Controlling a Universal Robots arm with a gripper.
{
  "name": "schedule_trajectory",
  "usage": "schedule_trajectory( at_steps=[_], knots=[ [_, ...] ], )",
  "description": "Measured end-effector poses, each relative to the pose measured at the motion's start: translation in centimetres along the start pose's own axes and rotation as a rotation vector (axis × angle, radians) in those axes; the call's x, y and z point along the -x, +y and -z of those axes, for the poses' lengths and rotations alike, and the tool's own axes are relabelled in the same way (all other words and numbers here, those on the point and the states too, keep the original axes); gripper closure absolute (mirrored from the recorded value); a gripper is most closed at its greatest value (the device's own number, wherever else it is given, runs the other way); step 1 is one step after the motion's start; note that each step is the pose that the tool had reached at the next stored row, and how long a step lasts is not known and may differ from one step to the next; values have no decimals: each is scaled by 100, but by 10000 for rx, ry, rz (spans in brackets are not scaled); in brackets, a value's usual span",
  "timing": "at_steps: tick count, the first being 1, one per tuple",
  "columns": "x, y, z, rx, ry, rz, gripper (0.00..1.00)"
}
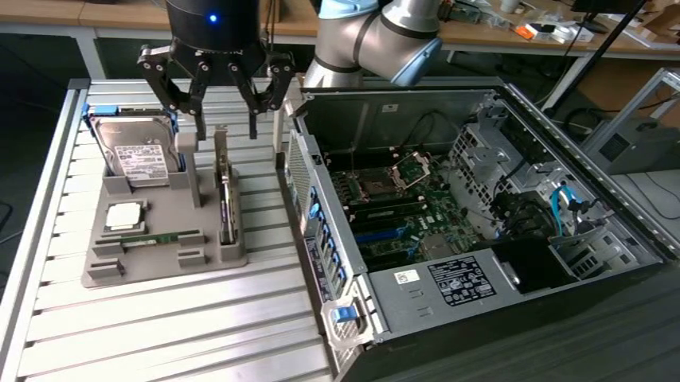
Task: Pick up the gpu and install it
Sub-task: 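Pick up the gpu and move the gpu toward the slot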
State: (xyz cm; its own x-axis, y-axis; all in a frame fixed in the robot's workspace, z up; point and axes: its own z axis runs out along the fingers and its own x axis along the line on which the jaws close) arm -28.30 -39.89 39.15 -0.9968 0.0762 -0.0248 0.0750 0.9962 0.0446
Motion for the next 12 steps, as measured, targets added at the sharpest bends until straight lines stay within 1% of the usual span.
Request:
schedule_trajectory(
  at_steps=[5, 12],
  knots=[
    [-1, -1, -4, 1, -1, 0, 40],
    [-5, -2, -42, -1, 1, 0, 40]
  ],
)
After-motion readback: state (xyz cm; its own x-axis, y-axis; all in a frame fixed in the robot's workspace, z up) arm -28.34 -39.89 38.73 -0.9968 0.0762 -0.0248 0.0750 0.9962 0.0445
